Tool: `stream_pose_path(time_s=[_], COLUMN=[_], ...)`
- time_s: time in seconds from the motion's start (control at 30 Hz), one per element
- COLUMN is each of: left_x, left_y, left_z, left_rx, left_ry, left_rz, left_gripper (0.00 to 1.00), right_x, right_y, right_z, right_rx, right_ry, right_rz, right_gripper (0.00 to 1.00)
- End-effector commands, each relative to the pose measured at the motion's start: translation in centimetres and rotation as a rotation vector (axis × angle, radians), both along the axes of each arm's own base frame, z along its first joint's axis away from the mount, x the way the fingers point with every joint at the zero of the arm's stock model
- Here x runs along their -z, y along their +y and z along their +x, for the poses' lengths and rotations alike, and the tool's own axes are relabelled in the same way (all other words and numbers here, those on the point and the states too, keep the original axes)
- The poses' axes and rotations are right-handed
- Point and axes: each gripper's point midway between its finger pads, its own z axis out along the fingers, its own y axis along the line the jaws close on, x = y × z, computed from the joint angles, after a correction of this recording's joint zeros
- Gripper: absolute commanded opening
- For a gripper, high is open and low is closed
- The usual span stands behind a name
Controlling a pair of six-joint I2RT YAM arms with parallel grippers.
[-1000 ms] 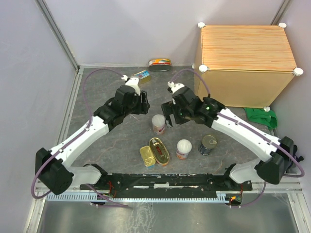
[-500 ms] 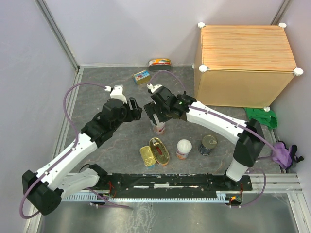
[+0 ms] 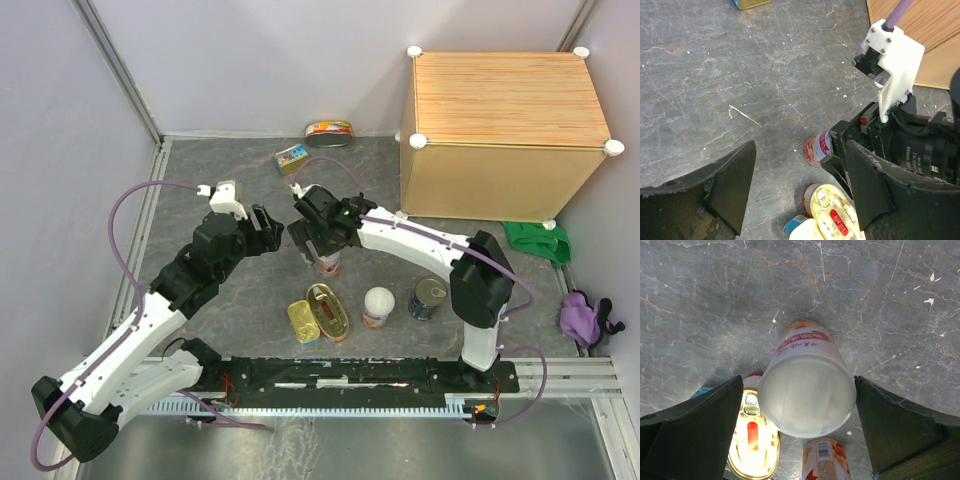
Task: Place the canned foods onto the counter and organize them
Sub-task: Move the canned food to the center of the board.
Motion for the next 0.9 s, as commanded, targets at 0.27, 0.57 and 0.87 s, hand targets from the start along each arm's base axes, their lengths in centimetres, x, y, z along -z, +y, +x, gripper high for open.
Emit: stream_pose_path(time_s=[0.27, 0.57, 0.87], left_x=[-0.7, -1.0, -1.3], left_y=[0.3, -0.7, -2.1], left_z=[-0.1, 0.9, 2.8], left_rx=[-0.025, -0.005, 0.008], left_ry=[-0.020, -0.030, -0.052], left_rz=[-0.036, -0.038, -0.029], left_gripper=[0.79, 0.80, 0.80], right_x=[0.6, 0.4, -1.1], right_y=[0.8, -0.8, -4.5], right_z=[1.2, 1.1, 2.4], right_rx=[0.007, 0.033, 0.110], right_ry=[-0.014, -0.010, -0.045], right_rz=[-0.039, -0.086, -0.086], right_gripper=[0.84, 0.44, 0.30])
